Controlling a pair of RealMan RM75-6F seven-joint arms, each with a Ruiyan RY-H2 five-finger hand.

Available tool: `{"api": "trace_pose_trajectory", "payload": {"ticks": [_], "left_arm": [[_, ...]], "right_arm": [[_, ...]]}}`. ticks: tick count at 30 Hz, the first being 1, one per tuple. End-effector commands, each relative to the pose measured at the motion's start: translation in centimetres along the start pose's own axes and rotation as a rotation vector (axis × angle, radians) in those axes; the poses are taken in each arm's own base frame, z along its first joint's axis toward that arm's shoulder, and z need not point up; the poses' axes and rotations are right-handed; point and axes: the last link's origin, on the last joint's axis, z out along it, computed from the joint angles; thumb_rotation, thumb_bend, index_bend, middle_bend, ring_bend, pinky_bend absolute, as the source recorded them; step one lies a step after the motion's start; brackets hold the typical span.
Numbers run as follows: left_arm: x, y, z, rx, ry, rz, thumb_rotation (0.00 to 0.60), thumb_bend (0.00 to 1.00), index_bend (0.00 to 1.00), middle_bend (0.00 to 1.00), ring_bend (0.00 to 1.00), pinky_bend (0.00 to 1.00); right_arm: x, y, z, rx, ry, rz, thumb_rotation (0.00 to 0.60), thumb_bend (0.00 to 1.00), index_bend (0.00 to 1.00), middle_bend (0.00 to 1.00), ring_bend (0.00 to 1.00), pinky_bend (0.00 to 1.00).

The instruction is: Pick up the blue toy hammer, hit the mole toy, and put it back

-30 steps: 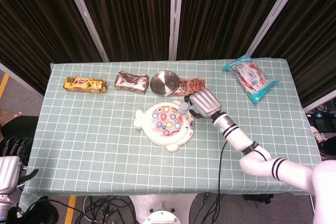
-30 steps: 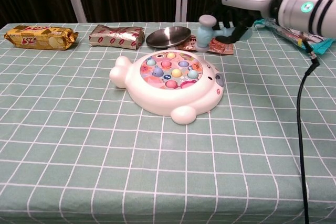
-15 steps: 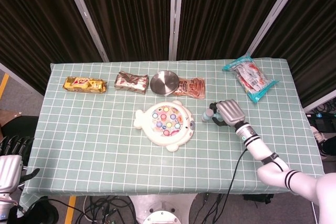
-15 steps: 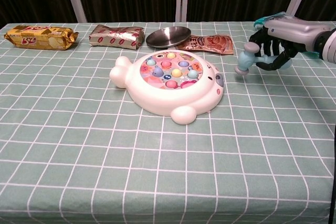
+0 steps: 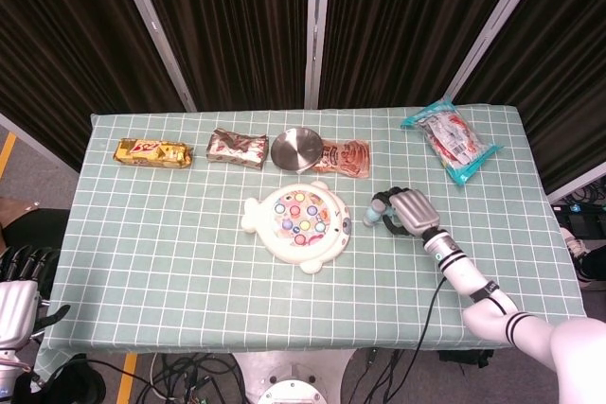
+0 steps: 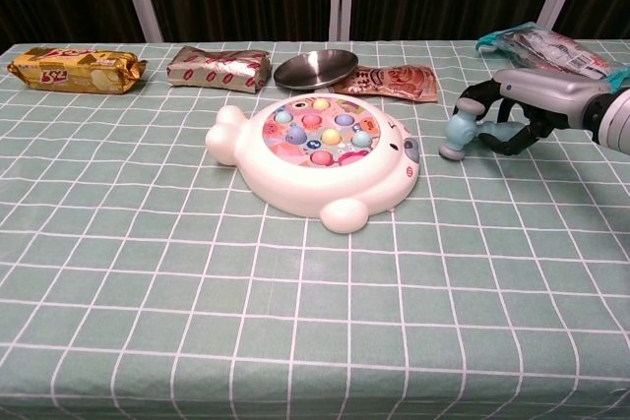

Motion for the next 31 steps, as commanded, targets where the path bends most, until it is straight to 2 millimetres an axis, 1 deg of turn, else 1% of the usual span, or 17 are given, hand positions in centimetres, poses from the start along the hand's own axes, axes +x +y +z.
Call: {"api": "trace_pose_trajectory", "payload": {"ticks": [1,6,9,12,15,18,21,22,24,25,28,31], "left_arm": [[0.0,0.0,0.0,0.000,0.001,0.000,0.600,0.03,0.17,0.16,0.07,0.01],[0.0,0.1,0.1,-0.004,0.001,0.002,0.600,0.03,0.17,0.16,0.07,0.01],[0.1,0.1,0.2,-0.007,0.001,0.003,0.600,0.03,0.17,0.16,0.07,0.01],[0.1,0.2,0.3,-0.010,0.004,0.004,0.600,0.03,0.17,0.16,0.07,0.01],[0.3,0.2,0.4,-0.013,0.008,0.004,0.600,0.03,0.17,0.16,0.07,0.01],[0.3,0.3,0.7,-0.016,0.015,0.000,0.600,0.03,0.17,0.16,0.07,0.01],[0.3,0.5,1.0,-0.027,0.028,-0.002,0.600,0.03,0.17,0.16,0.07,0.01],[0.3,0.6,1.2,-0.031,0.035,-0.002,0.600,0.03,0.17,0.16,0.07,0.01],[0.3,0.8,1.4,-0.038,0.044,-0.005,0.600,0.03,0.17,0.16,0.07,0.01],[0.3,0.9,1.5,-0.043,0.051,-0.007,0.600,0.03,0.17,0.16,0.07,0.01],[0.3,1.2,1.7,-0.055,0.065,-0.004,0.600,0.03,0.17,0.16,0.07,0.01],[0.3,1.5,1.8,-0.056,0.066,-0.004,0.600,0.03,0.17,0.16,0.07,0.01]], "right_arm": [[-0.1,0.0,-0.2,0.001,-0.001,0.005,0.600,0.44,0.28,0.35,0.23,0.33],[0.0,0.0,-0.5,0.004,0.005,0.010,0.600,0.44,0.25,0.34,0.22,0.32],[0.3,0.0,-0.7,0.007,0.016,0.015,0.600,0.44,0.21,0.32,0.21,0.31],[1.0,0.2,-1.2,0.010,0.042,0.023,0.600,0.44,0.17,0.30,0.18,0.29],[2.3,0.6,-2.5,0.013,0.082,0.024,0.600,0.44,0.16,0.29,0.16,0.28],[3.5,1.7,-5.5,-0.007,0.138,0.007,0.600,0.44,0.16,0.29,0.16,0.27],[4.9,3.1,-9.5,-0.068,0.226,-0.011,0.600,0.44,0.16,0.28,0.16,0.26],[5.3,3.6,-11.3,-0.101,0.262,-0.017,0.600,0.44,0.16,0.26,0.15,0.25],[5.7,4.1,-14.1,-0.152,0.315,-0.029,0.600,0.44,0.16,0.24,0.14,0.24],[5.8,4.3,-15.9,-0.184,0.344,-0.036,0.600,0.44,0.16,0.23,0.13,0.23],[5.8,4.3,-20.0,-0.250,0.402,-0.023,0.600,0.44,0.15,0.22,0.12,0.22],[5.7,4.0,-22.9,-0.290,0.432,-0.012,0.600,0.44,0.14,0.20,0.10,0.20]]}}
